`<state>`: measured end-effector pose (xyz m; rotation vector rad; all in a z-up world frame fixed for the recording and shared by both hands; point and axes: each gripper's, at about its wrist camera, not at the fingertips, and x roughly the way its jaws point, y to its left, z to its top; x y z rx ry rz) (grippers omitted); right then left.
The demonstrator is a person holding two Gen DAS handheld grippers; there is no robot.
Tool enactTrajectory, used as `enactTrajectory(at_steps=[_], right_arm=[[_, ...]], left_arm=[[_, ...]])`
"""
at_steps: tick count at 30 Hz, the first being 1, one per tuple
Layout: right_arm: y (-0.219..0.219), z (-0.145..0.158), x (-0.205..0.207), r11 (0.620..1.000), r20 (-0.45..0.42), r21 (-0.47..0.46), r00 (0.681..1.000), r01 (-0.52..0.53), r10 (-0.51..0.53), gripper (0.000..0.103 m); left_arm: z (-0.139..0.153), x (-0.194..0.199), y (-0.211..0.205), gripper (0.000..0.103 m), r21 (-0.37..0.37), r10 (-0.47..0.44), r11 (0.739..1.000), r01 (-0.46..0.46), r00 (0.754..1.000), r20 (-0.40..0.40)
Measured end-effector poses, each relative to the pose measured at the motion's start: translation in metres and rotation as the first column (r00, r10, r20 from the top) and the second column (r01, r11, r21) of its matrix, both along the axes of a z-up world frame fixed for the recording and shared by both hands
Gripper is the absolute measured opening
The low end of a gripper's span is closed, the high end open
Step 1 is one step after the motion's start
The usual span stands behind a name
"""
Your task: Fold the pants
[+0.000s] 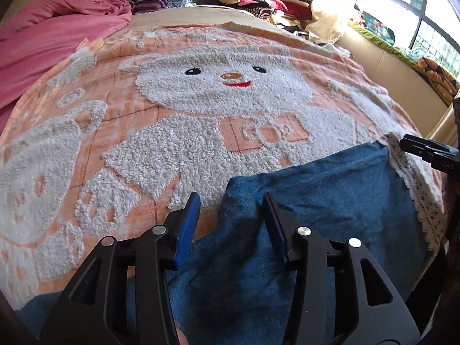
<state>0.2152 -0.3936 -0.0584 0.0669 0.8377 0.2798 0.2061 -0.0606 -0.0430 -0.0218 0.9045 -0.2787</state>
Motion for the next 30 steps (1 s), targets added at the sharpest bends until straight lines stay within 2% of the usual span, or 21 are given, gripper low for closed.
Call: enactTrajectory(at_steps=[2,6,11,15,17,23,27,30], right_arm=[[-0.009,0.015,-0.022,0.999,0.032,0.04,0.999,0.016,-0.018,0.07],[-0.023,0.027,-0.069,0.995,0.05,0.092,0.998,0.038,-0.043,0.071],[-0.02,0.019,-0.118,0.995,0.034,0.068,0.997,0.066,-0.069,0.071],[0.01,0.018,-0.145,0.998,0.054,0.057,0.999,-0.003,0.0,0.071],[0.031,0.017,-0.15,0.996,0.057,0.063,0.996,-0.067,0.063,0.071],[0.088,0.005,-0.141,0.985,0.044,-0.02,0.984,-0.172,0.173,0.071],[0.101,-0.009,-0.133,0.986,0.003,-0.047,0.987,-0.158,0.159,0.071],[0.096,-0.018,-0.131,0.992,-0.04,-0.023,0.992,-0.123,0.122,0.071]], left_arm=[[0.013,-0.013,0.005,0.04,-0.016,0.007,1.0,-0.006,0.999,0.034],[0.035,-0.044,0.014,0.045,-0.021,0.033,0.999,-0.032,0.996,0.086],[0.047,-0.093,0.036,0.048,-0.022,0.088,0.996,-0.086,0.99,0.106],[0.048,-0.134,0.067,0.049,-0.006,0.164,0.986,-0.164,0.981,0.107],[0.047,-0.152,0.089,0.049,0.006,0.221,0.975,-0.223,0.97,0.101],[0.039,-0.187,0.143,0.055,-0.004,0.365,0.931,-0.366,0.929,0.062],[0.027,-0.187,0.16,0.06,-0.005,0.423,0.906,-0.423,0.906,0.025],[0.017,-0.181,0.163,0.061,-0.038,0.428,0.903,-0.428,0.904,-0.003]])
